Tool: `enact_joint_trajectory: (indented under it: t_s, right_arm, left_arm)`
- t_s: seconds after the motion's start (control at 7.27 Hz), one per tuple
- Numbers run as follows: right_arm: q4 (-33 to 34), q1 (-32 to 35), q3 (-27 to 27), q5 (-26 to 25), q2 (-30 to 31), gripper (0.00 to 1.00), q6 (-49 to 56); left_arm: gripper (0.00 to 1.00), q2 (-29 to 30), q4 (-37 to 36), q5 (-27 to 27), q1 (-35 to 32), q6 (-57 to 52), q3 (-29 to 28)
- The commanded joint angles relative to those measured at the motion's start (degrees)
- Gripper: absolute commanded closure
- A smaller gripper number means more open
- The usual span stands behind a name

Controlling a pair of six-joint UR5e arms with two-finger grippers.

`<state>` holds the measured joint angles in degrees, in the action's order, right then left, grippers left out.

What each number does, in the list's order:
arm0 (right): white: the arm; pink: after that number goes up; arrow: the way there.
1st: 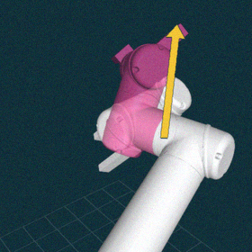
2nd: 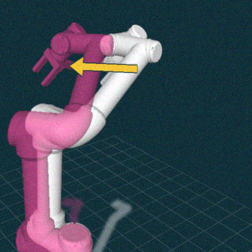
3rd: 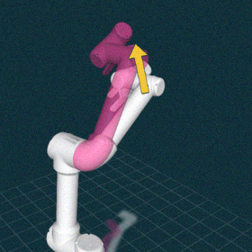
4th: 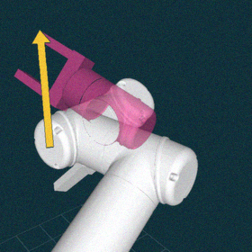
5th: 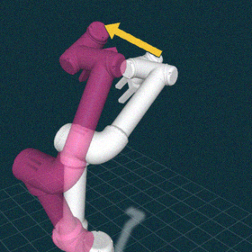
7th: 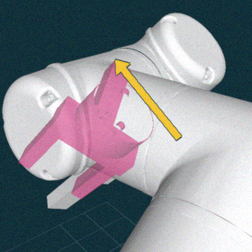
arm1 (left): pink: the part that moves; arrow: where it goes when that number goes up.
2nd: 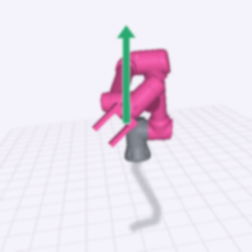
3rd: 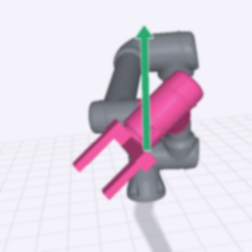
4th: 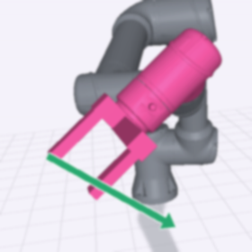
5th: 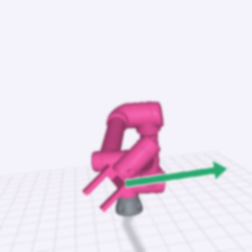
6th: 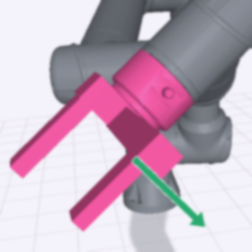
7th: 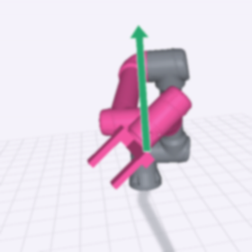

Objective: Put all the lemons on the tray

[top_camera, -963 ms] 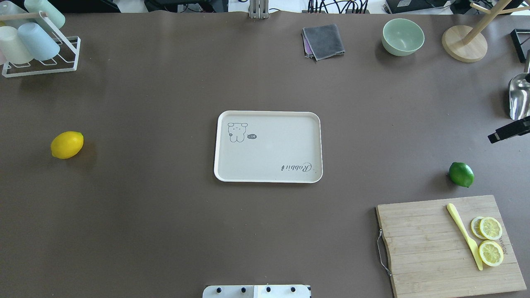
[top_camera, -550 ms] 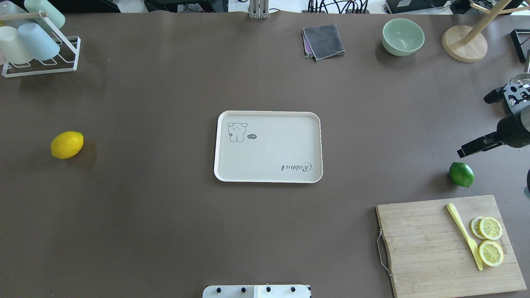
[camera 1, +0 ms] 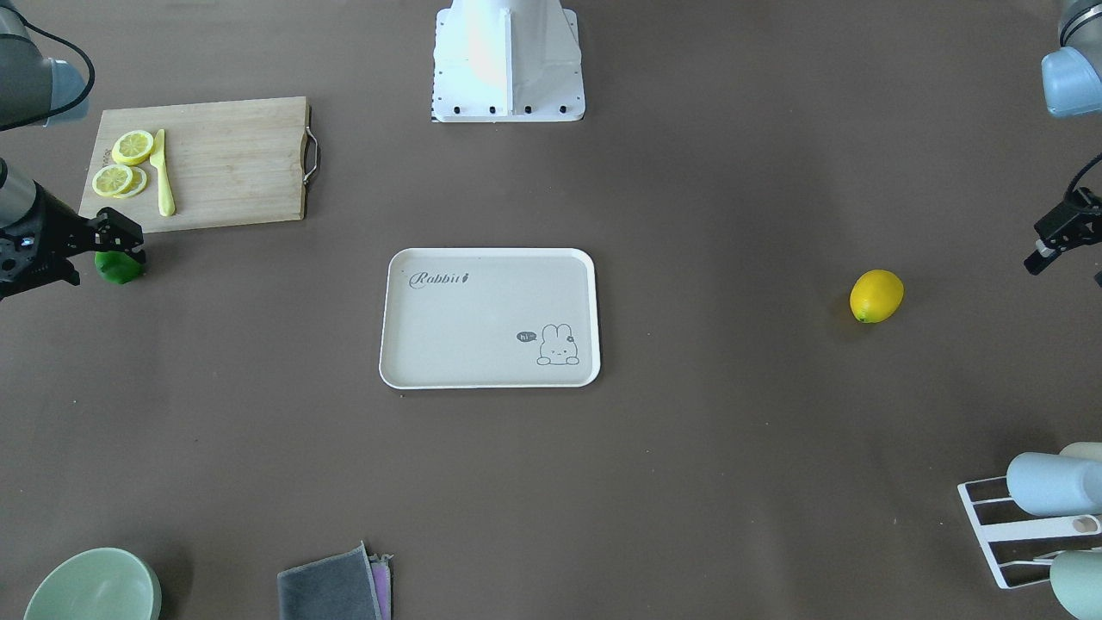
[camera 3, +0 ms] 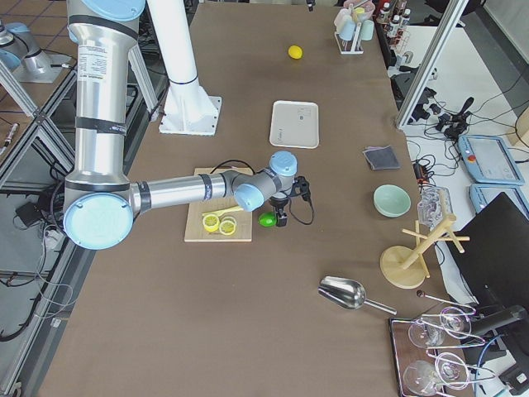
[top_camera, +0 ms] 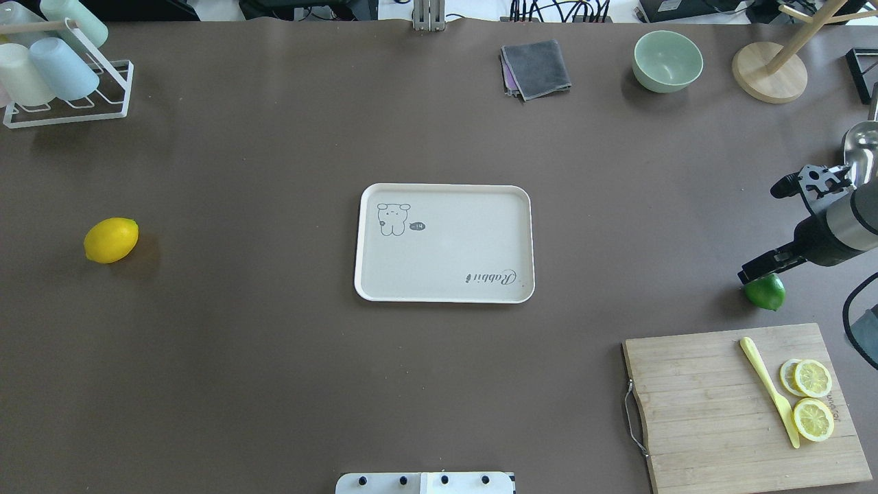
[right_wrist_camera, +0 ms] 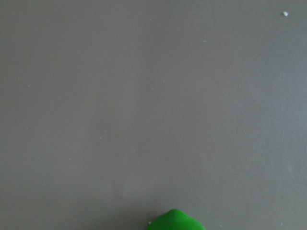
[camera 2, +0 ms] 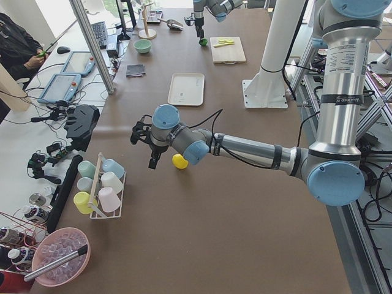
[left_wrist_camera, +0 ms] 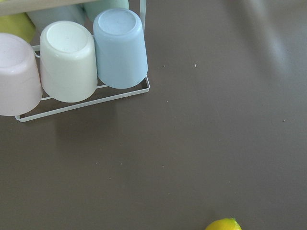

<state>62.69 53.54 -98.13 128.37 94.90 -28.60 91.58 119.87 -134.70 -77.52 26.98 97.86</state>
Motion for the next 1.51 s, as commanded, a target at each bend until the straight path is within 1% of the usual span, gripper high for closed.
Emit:
enact_joint_trajectory:
  t_s: [0.0,0.28,0.41,0.55,0.83,0.96,1.1,1.24,1.38]
  right_arm:
    - [0.0,-1.3,1.0,-0.1,0.5,0.00,-0.2]
    - [0.0,-1.5,1.2,0.2,0.8,0.00,-0.2]
    - [0.0,-1.6,1.1,0.6,0.8,0.27,-0.5]
    - [0.0,-1.6,1.2,0.9,0.8,0.99,0.0]
    - [0.0,-1.7,-0.5,2.0,0.7,1.00,-0.8]
    - [0.2,-0.9,-2.8,4.5,0.8,1.00,-1.5]
    - [0.5,1.6,-4.8,7.6,0.7,1.00,-2.2]
    - [0.8,3.7,-6.5,10.0,-0.1,1.00,-5.0]
    - [0.8,4.3,-8.3,10.7,-0.7,1.00,-7.8]
  left_arm:
    - [0.02,0.1,0.0,-0.1,0.1,0.1,0.2]
    - [0.02,0.1,0.0,0.0,3.3,0.1,0.1]
    - [0.02,0.1,0.0,0.0,3.9,0.1,0.1]
    - [0.02,0.1,0.0,0.0,4.0,0.0,0.1]
    - [0.02,0.1,0.0,0.0,5.3,0.0,0.1]
    - [0.02,1.4,0.0,0.1,6.2,-0.1,-0.6]
    - [0.02,2.4,1.4,5.9,8.7,-1.2,-0.9]
    - [0.02,2.2,4.2,9.3,13.1,-2.7,-1.2]
    - [0.02,1.9,6.6,9.5,15.4,-3.2,-1.4]
